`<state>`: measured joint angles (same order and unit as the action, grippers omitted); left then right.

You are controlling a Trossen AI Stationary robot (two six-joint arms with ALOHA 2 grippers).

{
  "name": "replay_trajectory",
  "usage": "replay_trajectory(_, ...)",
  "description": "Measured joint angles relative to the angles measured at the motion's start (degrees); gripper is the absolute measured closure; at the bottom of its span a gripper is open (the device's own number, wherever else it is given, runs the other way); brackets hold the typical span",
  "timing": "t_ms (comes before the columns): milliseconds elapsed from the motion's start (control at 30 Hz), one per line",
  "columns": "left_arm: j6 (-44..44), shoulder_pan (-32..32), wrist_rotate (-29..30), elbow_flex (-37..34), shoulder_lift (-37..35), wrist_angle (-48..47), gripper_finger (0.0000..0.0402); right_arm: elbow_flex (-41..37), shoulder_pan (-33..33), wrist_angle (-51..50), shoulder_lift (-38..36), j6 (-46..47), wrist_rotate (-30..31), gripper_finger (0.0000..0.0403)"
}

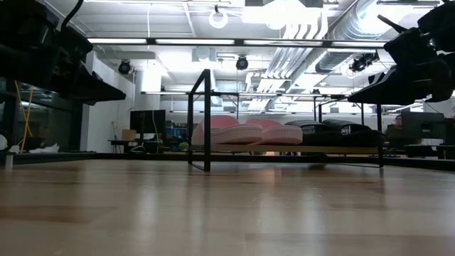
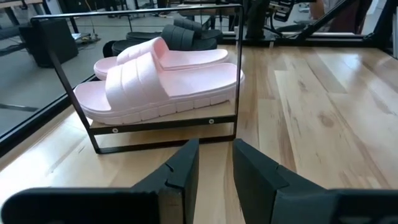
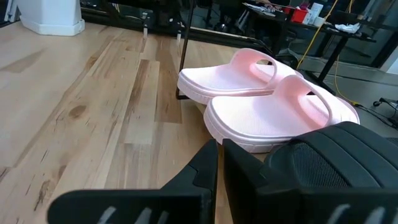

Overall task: Pick and place slides into the shelf
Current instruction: Return to Home Position

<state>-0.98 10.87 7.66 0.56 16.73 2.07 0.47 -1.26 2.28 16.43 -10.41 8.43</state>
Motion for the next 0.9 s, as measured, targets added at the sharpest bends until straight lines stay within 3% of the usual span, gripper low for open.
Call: replay_trajectory(900,-0.3,0.0,-0.5,0.0,0.0,0.0,0.0318,0.0,0.0,0.0,0.0,-0.1,0.0,0.0389)
